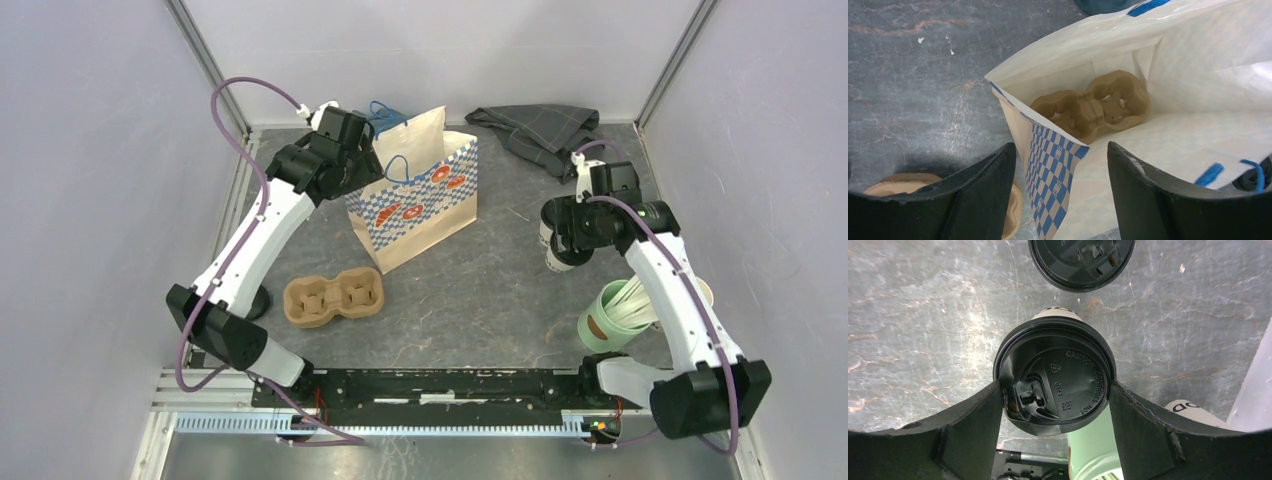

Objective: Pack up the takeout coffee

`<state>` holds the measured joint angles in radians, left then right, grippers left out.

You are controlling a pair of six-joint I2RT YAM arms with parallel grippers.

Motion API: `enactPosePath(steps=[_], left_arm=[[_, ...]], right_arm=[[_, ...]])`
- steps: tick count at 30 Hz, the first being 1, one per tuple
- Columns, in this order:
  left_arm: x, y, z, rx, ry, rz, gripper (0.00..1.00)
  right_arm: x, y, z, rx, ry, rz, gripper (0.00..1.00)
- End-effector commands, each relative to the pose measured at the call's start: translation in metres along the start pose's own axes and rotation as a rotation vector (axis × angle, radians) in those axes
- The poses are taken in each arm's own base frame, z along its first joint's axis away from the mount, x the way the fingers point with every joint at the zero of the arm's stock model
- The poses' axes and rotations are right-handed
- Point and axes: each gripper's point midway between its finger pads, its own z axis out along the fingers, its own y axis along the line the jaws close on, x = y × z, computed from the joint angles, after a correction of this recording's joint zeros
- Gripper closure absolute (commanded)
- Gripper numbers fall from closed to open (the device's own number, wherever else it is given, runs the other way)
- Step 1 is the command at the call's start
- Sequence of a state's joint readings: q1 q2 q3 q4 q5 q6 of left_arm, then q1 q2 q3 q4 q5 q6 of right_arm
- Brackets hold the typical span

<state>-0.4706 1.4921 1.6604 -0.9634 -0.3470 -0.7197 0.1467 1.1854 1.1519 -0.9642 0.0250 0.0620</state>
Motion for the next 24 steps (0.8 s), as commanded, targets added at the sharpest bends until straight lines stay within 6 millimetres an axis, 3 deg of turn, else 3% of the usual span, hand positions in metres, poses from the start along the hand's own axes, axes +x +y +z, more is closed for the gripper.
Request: enactPosePath(steps=[1,6,12,18,22,24], left_arm=[[-0.001,-0.004,0.007,-0.033,0.023,-0.046,0.28],[-0.008,0.000,0.020,-0.118,0.006,0.014,0.34],[-0.021,0.006,0.028,-0.160,-0.043,0.115,0.45],[-0.046,-0.015,0.027,-0.045,-0.151,0.200,0.75],[-0.071,-0.034,0.018,0.053,-0.265,0.261,0.94],[-0.080,-0.047,0.012,0.128,-0.312,0.301,0.98]], right_arm=[[-0.038,0.009,-0.047,-0.060,-0.214,-0.020,0.31],[-0.069,0.026,-0.087,-0.163,-0.415,-0.035,0.32],[-0.085,0.043,-0.108,-0.257,-0.501,-0.050,0.31],[-0.105,0.043,-0.124,-0.259,-0.544,-0.061,0.30],[-0.126,0.055,-0.151,-0.327,-0.616,-0.066,0.30],[-0.136,0.064,-0.168,-0.383,-0.658,-0.079,0.30]])
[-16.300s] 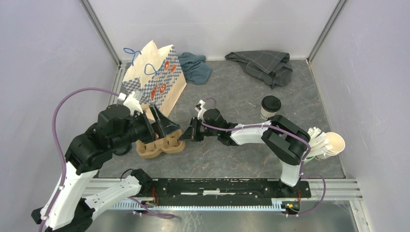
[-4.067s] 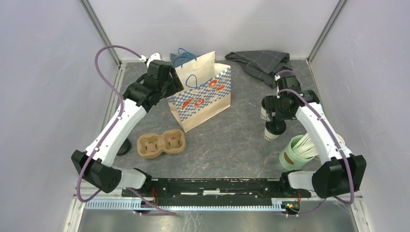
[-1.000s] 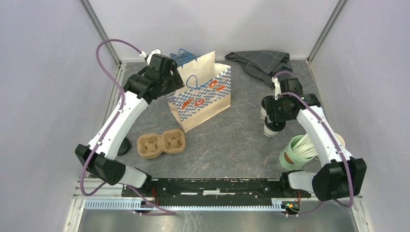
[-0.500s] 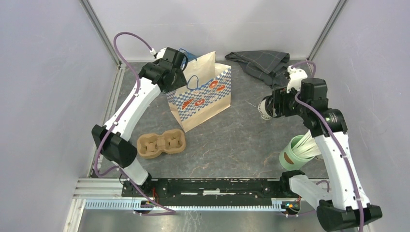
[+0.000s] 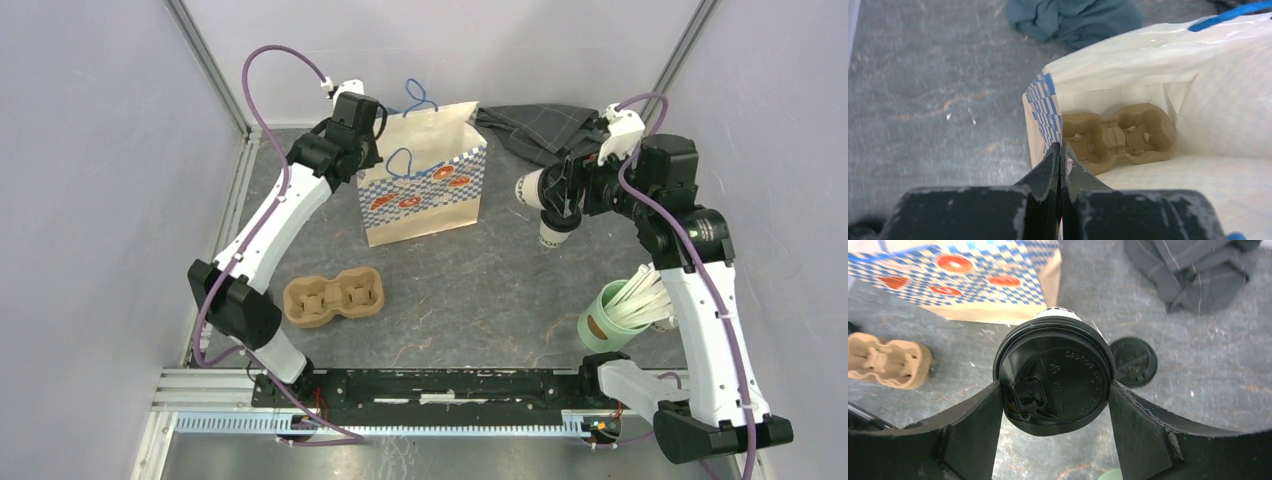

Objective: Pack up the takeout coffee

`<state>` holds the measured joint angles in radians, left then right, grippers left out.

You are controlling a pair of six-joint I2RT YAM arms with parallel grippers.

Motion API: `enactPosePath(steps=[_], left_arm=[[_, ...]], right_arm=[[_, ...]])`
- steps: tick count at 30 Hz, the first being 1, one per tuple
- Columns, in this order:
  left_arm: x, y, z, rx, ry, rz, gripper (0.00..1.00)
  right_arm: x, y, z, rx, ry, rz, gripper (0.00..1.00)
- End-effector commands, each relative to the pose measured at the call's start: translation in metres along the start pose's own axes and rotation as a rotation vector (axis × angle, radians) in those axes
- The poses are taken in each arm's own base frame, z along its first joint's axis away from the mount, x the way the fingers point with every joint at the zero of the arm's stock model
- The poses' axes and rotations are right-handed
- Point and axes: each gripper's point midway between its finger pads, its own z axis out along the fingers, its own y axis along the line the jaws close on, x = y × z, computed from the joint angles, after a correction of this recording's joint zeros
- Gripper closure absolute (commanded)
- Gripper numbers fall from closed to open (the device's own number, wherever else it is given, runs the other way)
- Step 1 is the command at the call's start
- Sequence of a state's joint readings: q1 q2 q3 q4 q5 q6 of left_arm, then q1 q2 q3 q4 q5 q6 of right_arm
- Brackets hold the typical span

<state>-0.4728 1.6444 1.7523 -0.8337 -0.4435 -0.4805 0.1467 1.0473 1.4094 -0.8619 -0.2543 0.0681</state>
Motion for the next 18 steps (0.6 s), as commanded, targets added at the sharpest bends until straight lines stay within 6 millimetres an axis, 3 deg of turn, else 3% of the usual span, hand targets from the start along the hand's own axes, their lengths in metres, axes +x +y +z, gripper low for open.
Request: enactPosePath(steps=[1,5,10,15,18], left_arm=[[-0.062,-0.026,-0.029,0.193,-0.253,0.092,0.98],[-0.065,-0.047,-0.047,0.371,-0.346,0.157,0.98],[-0.049,-0.043,-0.069,0.478,-0.442,0.127,0.98],[-0.028,-0.034,-0.095,0.587,-0.557,0.084,0.98],[-0.014,-0.028,-0.101,0.616,-0.595,0.087,0.98]], right_arm=[[-0.063,0.034,-0.026,-0.141,-0.190,-0.034,0.30],[-0.097,0.060,-0.046,-0.240,-0.287,-0.088,0.31],[-0.125,0.111,-0.060,-0.440,-0.332,-0.151,0.32],[-0.122,0.171,-0.051,-0.617,-0.262,-0.205,0.33],[-0.118,0.185,-0.042,-0.612,-0.250,-0.229,0.33]])
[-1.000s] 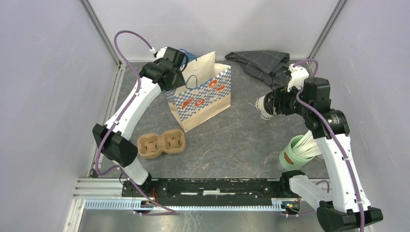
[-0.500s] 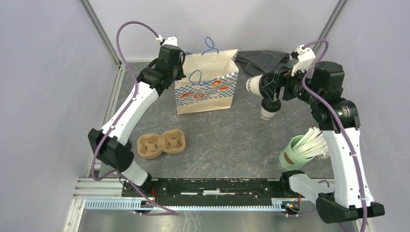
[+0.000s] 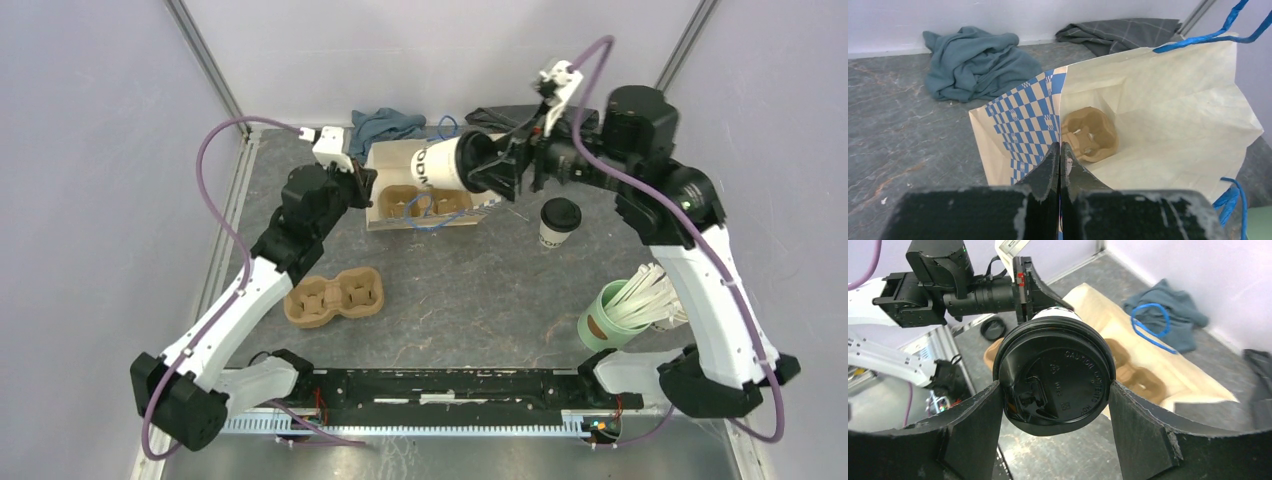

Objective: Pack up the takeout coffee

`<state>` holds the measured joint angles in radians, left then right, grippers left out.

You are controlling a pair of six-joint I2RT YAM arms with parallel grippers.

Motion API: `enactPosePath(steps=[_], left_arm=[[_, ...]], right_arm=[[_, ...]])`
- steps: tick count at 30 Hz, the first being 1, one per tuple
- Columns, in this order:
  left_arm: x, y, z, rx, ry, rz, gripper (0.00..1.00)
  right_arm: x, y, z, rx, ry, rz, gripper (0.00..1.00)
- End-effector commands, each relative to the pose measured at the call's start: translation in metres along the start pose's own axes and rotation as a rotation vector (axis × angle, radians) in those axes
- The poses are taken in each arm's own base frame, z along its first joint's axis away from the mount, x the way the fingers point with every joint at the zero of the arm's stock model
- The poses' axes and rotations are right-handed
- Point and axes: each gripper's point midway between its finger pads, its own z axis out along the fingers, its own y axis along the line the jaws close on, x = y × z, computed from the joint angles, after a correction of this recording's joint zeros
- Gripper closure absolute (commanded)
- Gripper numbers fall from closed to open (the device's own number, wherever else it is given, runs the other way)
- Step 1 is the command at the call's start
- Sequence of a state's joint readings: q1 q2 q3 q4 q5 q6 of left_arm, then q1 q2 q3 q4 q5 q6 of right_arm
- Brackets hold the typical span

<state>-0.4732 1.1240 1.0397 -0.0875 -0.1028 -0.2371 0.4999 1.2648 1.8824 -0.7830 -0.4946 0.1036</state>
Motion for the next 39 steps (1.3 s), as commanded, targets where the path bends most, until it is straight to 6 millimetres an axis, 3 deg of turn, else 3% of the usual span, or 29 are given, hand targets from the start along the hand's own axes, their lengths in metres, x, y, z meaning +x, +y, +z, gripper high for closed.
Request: enactPosePath(steps=[1,5,8,10,17,23,29,33,39], left_arm=[[-0.034,-0.018,-0.019,0.124,-0.219,0.040,0.98],[-0.026,-0.017,-0.035,0.152,-0.261,0.062,0.98],[-0.021,-0.017,-0.045,0.168,-0.281,0.070,0.98],[-0.015,-0.019,-0.049,0.190,-0.283,0.076,0.98],[0.006,-0.015,-0.064,0.209,-0.296,0.103,0.98],[0.016,-0.013,-0.074,0.222,-0.320,0.104,0.98],[0.029,-0.015,-0.077,0.253,-0.321,0.099,0.98],[0.040,-0.012,-0.077,0.246,-0.309,0.096,0.98],[0.045,-0.004,-0.078,0.209,-0.296,0.076,0.98]], right_arm=[[0.001,0.017,0.016,-0.036,0.012,-0.038,0.33],[0.026,0.023,0.032,-0.061,0.099,-0.111,0.33],[0.059,0.024,0.044,-0.040,0.203,-0.252,0.33],[0.071,0.018,0.049,0.009,0.229,-0.336,0.33],[0.122,0.025,0.077,0.039,0.316,-0.625,0.35],[0.142,0.028,0.095,0.076,0.332,-0.835,0.36],[0.164,0.010,0.108,0.135,0.394,-0.979,0.34],[0.177,0.008,0.122,0.133,0.414,-0.999,0.34],[0.205,0.021,0.142,0.029,0.441,-0.977,0.36]])
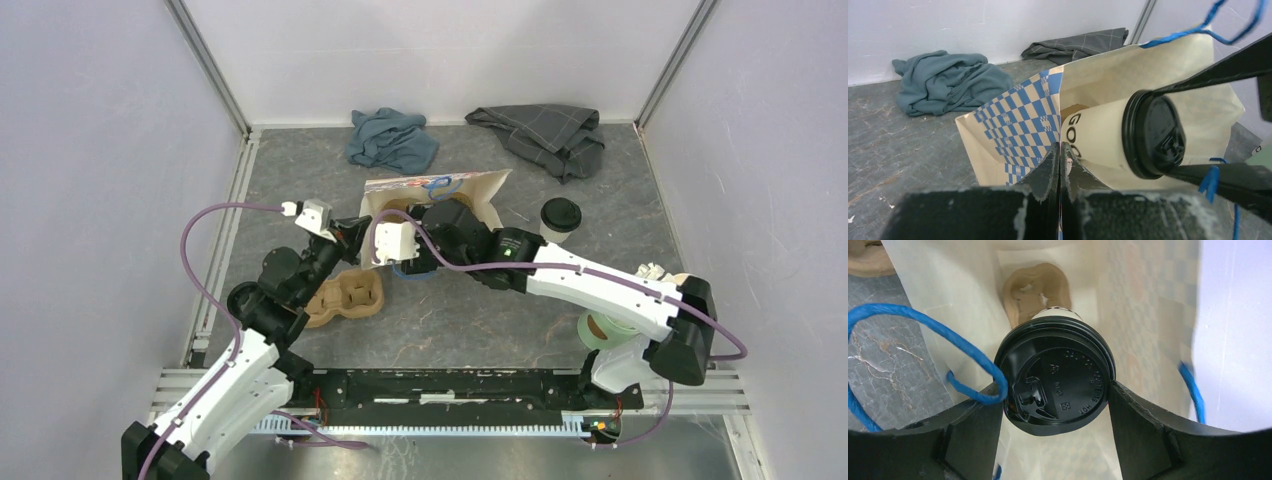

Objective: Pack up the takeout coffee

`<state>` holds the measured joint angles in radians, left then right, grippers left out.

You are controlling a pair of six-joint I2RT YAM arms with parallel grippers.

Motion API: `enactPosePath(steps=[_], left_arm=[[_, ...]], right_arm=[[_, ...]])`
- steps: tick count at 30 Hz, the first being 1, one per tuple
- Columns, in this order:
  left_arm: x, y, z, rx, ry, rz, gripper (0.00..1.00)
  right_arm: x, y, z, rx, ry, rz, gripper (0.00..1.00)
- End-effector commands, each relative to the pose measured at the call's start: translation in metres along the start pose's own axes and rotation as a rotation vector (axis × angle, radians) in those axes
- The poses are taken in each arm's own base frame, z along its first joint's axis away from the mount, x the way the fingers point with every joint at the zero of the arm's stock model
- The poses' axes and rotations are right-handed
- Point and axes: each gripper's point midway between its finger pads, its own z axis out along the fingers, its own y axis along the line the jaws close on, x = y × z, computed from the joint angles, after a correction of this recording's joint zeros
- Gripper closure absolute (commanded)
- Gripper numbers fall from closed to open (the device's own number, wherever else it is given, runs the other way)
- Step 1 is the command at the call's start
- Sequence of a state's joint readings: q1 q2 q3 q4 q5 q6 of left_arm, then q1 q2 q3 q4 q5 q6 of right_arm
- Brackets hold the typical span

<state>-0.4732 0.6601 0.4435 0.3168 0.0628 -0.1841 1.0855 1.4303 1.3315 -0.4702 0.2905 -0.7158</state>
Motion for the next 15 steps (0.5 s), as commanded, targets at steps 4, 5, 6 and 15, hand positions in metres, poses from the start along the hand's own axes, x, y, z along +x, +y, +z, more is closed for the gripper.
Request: enactPosePath(steps=[4,5,6,15], left_arm=[[-0.010,0.006,-0.006,-0.030,-0.063,0.029,0.98],[-0.010,0.007,-0.008,-0.041,-0.066,0.020,0.98],[-0.008,0.008,-0.009,-0.047,-0.066,0.001,0.98],[0.014,0.006,-0.023,-0.041,-0.038,-0.079,0.98]], right_arm=[[-0.006,0.022,0.023,-0.091,-0.021,-0.018,0.34],[-0.006,0.023,0.024,-0.097,-0.014,-0.024,0.34],[-0.005,0.023,0.028,-0.103,0.000,-0.030,0.34],[0.001,0.009,0.061,-0.084,0.060,-0.031,0.35]])
